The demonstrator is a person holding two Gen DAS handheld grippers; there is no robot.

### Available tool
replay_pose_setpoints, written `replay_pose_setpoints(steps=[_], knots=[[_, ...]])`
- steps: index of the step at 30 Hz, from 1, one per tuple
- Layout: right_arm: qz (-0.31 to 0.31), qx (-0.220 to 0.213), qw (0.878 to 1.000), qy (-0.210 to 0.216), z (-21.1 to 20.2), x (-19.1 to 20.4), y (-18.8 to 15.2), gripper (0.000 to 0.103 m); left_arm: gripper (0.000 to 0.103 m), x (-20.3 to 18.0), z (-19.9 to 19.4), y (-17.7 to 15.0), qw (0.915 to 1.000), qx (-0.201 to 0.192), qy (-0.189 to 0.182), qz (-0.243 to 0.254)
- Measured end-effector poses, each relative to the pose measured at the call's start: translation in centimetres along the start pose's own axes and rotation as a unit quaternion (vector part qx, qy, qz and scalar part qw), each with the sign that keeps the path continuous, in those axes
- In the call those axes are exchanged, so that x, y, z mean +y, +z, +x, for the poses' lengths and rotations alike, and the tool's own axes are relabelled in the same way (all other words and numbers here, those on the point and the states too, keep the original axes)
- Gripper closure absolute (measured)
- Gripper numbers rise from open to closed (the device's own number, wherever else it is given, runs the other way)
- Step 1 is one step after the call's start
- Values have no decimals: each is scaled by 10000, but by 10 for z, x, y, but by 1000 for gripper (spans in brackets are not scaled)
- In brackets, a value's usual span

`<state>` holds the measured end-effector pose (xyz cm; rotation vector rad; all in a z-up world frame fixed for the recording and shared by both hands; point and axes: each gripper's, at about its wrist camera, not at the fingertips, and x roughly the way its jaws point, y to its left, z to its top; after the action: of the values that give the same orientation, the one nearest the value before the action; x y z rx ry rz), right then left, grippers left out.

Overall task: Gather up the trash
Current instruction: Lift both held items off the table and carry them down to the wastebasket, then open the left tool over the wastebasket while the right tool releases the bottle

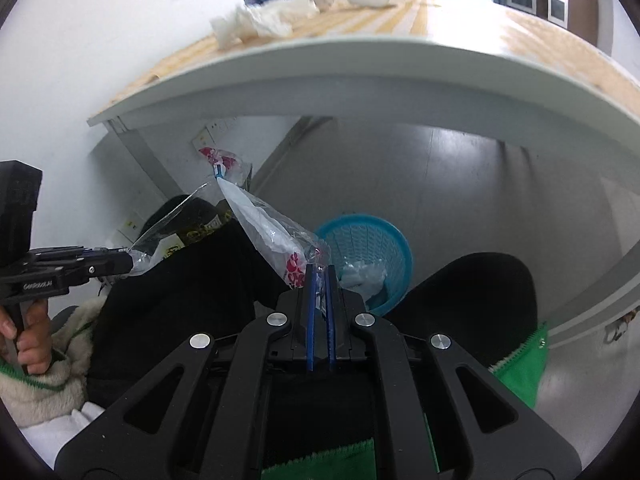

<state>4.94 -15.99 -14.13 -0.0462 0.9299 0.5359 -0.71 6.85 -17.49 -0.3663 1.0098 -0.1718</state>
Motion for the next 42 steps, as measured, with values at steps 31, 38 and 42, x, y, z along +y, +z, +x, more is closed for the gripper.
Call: replay_pose_setpoints(steps=[31, 38, 42], knots=[[840, 1391, 9845, -661, 187, -45, 15, 99, 87, 26, 166, 46, 9865, 1280, 792, -648], [1106, 1641, 9779, -678, 220, -55, 15, 99, 87, 32, 195, 59, 9821, 1501, 902, -690], [1334, 1848, 9709, -737, 240, -63, 12, 99, 87, 33, 216, 64, 9793, 1640, 947, -711]])
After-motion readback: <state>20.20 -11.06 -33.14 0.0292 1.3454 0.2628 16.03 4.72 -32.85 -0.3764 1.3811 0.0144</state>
